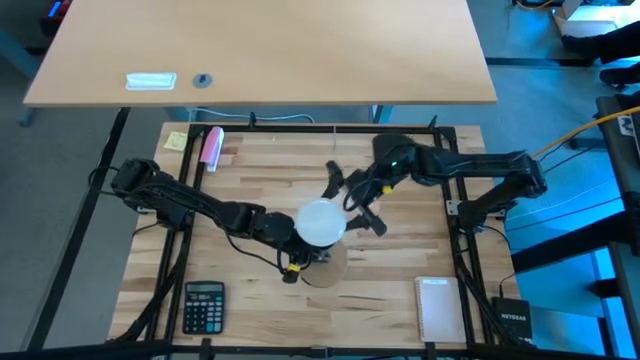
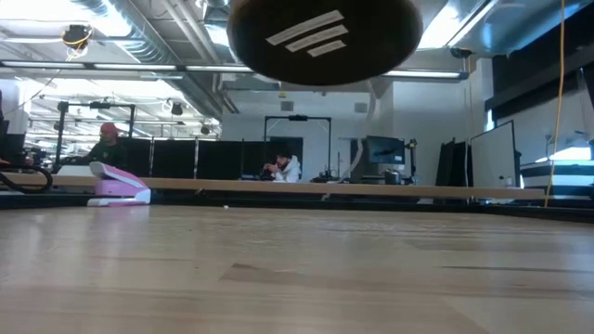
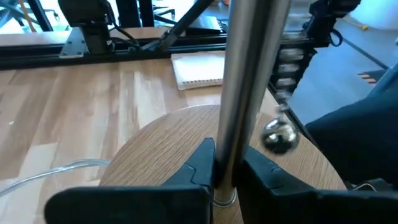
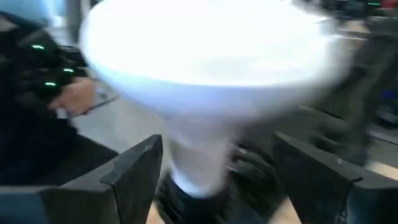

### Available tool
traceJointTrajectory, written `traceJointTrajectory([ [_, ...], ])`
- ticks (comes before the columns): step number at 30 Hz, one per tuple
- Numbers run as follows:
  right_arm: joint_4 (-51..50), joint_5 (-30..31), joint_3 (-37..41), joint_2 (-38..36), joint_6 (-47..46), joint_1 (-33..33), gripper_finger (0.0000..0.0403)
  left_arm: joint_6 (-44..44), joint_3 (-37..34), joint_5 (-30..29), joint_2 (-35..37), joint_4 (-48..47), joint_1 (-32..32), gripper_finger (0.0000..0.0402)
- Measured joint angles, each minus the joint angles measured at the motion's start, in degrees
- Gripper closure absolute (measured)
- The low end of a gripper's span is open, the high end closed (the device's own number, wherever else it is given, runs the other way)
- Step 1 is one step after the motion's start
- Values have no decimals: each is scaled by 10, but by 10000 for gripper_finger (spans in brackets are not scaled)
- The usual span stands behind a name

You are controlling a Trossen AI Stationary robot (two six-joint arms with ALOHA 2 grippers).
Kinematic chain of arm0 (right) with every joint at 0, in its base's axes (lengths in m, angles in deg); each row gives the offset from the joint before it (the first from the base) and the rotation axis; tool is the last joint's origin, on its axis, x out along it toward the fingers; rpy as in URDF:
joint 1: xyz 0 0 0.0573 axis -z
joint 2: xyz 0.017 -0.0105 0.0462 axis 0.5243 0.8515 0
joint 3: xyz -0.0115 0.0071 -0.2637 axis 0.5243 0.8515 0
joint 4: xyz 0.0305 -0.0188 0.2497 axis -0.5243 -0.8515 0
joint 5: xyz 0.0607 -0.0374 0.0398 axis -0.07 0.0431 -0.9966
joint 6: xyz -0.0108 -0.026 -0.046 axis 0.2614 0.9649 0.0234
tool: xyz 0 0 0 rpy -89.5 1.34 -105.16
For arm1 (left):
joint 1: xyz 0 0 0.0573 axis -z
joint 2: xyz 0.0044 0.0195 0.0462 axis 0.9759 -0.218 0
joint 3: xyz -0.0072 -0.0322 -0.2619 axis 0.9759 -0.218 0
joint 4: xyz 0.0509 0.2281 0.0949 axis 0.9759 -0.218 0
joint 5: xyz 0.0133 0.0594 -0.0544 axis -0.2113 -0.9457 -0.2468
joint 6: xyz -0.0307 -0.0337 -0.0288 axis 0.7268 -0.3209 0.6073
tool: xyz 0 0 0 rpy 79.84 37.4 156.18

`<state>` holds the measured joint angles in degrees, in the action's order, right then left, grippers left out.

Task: Screw lightbulb
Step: Insert the white lightbulb into the lamp

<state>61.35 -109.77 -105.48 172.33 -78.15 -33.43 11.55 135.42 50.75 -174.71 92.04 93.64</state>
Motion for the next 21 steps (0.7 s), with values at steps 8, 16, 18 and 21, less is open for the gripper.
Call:
traceJointTrajectory([
  [8,48,-69,0,35,-20,0,100,4,0,19,0,-1,-1,375],
  [16,59,-79,0,41,-21,0,131,4,0,19,0,-5,-1,375],
  [18,60,-79,0,41,-20,0,164,4,0,19,0,-8,-1,375],
  [21,58,-78,0,41,-20,0,226,5,0,19,0,-10,-2,375],
])
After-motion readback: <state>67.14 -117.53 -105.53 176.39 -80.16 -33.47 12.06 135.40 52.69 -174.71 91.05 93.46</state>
